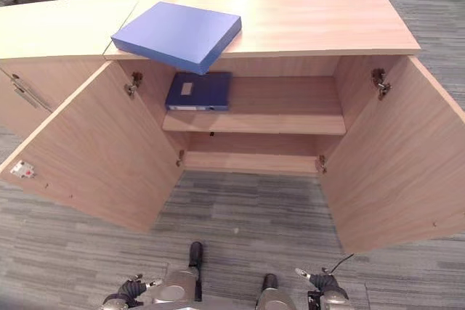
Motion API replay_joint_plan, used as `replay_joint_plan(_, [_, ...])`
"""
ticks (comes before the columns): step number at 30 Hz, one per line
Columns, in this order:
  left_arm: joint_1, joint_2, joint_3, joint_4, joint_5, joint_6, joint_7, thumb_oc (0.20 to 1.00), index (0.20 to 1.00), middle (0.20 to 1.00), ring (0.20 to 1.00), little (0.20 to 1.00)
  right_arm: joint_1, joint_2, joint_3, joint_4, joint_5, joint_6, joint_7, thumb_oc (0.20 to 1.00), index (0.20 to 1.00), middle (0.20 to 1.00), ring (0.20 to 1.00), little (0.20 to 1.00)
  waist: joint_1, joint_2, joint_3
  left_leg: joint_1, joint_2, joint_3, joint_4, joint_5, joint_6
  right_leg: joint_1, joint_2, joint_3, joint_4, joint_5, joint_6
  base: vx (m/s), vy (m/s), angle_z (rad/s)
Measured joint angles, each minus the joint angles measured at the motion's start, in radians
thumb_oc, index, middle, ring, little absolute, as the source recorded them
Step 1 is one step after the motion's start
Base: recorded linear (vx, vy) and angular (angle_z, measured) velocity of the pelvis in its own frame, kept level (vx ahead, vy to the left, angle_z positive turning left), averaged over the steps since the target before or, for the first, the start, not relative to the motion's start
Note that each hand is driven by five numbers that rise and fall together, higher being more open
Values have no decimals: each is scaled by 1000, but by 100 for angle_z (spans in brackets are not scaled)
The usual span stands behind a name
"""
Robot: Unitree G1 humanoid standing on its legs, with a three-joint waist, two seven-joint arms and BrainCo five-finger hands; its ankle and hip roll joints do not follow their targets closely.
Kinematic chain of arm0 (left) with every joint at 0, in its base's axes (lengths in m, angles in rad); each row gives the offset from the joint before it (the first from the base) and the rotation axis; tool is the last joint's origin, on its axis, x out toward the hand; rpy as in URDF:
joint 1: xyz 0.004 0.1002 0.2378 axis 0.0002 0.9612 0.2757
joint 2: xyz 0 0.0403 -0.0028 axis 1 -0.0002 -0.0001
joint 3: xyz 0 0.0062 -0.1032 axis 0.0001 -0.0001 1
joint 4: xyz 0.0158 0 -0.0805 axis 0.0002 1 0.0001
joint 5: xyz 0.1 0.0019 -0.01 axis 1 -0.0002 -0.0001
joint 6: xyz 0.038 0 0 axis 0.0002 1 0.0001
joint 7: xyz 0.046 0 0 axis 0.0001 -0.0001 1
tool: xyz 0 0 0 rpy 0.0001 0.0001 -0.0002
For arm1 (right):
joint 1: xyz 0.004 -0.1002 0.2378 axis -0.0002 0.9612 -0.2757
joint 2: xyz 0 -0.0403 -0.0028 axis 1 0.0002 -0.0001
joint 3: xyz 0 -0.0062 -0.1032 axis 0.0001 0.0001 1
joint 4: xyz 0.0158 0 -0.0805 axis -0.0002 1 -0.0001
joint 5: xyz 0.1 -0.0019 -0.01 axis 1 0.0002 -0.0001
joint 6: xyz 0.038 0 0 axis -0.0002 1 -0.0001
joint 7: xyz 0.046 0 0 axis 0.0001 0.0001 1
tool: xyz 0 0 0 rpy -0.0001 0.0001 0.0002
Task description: Put the empty folder in the office cabinet
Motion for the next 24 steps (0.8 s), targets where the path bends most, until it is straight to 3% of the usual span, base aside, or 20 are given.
replay_joint_plan(1, [5,10,7,-8,6,-1,0,1000,1000,1000,1000,1000,7,14,4,1,0,1,5,1000,1000,1000,1000,1000,3,-24,-9,5,-18,23,0,5,16,9,-22,4,-17,4,7,193,200,-36])
replay_joint_plan(4, [7,73,14,-25,23,-1,0,1000,1000,1000,1000,1000,43,85,4,4,-1,1,9,1000,1000,1000,1000,1000,-8,-115,-59,41,-104,53,-23,12,86,61,-113,-9,-44,56,87,119,179,-4])
replay_joint_plan(6, [-5,93,13,-53,24,-7,0,1000,1000,1000,1000,1000,49,100,-3,5,-1,2,11,1000,1000,1000,1000,1000,-5,-136,-65,54,-128,60,-31,1,98,70,-129,-11,-40,100,118,176,301,-7])
replay_joint_plan(13, [-36,110,15,-59,24,-2,0,1000,1000,1000,1000,1000,-5,91,-7,-3,1,4,11,1000,1000,1000,1000,1000,-14,-125,-67,69,-167,91,-61,-42,127,12,-166,2,55,111,135,91,205,-12])
replay_joint_plan(15, [-35,111,14,-50,24,-1,0,1000,1000,1000,1000,1000,-17,87,-8,-3,1,6,10,1000,1000,1000,1000,1000,-33,-118,-58,63,-166,87,-61,-53,142,-76,-175,17,221,114,139,67,244,6])
replay_joint_plan(16, [-32,116,13,-44,24,0,0,1000,1000,1000,1000,1000,-19,90,-7,-3,2,11,10,1000,1000,1000,1000,1000,-38,-116,-47,76,-172,85,-54,-54,172,-137,-195,32,340,115,155,50,180,5])
replay_joint_plan(17, [-35,122,12,-48,23,0,1,1000,1000,1000,1000,1000,-19,93,-6,-3,2,13,9,1000,1000,1000,1000,1000,-31,-126,-43,79,-182,90,-50,-63,178,-166,-206,30,382,136,166,89,225,-14])
replay_joint_plan(18, [-32,117,11,-48,23,4,0,1000,1000,1000,1000,1000,-50,89,-6,-12,2,10,6,1000,1000,1000,1000,1000,-35,-109,-2,96,-183,103,-50,-64,204,-223,-220,25,483,219,214,194,151,-22])
replay_joint_plan(19, [-34,113,10,-49,23,5,0,1000,1000,1000,1000,1000,-57,84,-18,-17,5,6,7,1000,1000,1000,1000,1000,-35,-93,14,102,-185,103,-50,-70,222,-264,-238,8,547,227,235,288,88,-17])
replay_joint_plan(20, [-39,113,10,-52,23,5,1,1000,1000,1000,1000,1000,-60,75,-18,-19,3,7,5,1000,1000,1000,1000,1000,-38,-79,20,110,-188,96,-51,-84,232,-277,-230,-23,561,183,230,321,17,-6])
replay_joint_plan(21, [-32,112,14,-50,23,5,3,1000,1000,1000,1000,1000,-59,74,-19,-38,3,5,6,1000,1000,1000,1000,1000,-46,-71,26,124,-185,93,-51,-91,232,-276,-194,-42,501,112,204,236,-46,11])
replay_joint_plan(22, [-29,111,14,-33,24,5,1,1000,1000,1000,1000,1000,-57,77,-17,-43,3,-3,6,1000,1000,1000,1000,1000,-73,-63,30,138,-186,82,-51,-94,214,-235,-131,-43,252,81,181,191,-59,23])
replay_joint_plan(23, [-24,110,14,-31,23,5,1,1000,1000,1000,1000,1000,-45,78,-17,-38,3,0,6,1000,1000,1000,1000,1000,-84,-71,27,152,-198,80,-51,-101,210,-219,-105,-44,108,89,179,144,-58,38])
replay_joint_plan(24, [-20,110,14,-35,24,5,1,1000,1000,1000,1000,1000,-25,78,-17,-41,3,-1,6,1000,1000,1000,1000,1000,-90,-80,23,171,-214,76,-52,-108,205,-223,-95,-45,47,109,168,108,-64,40])
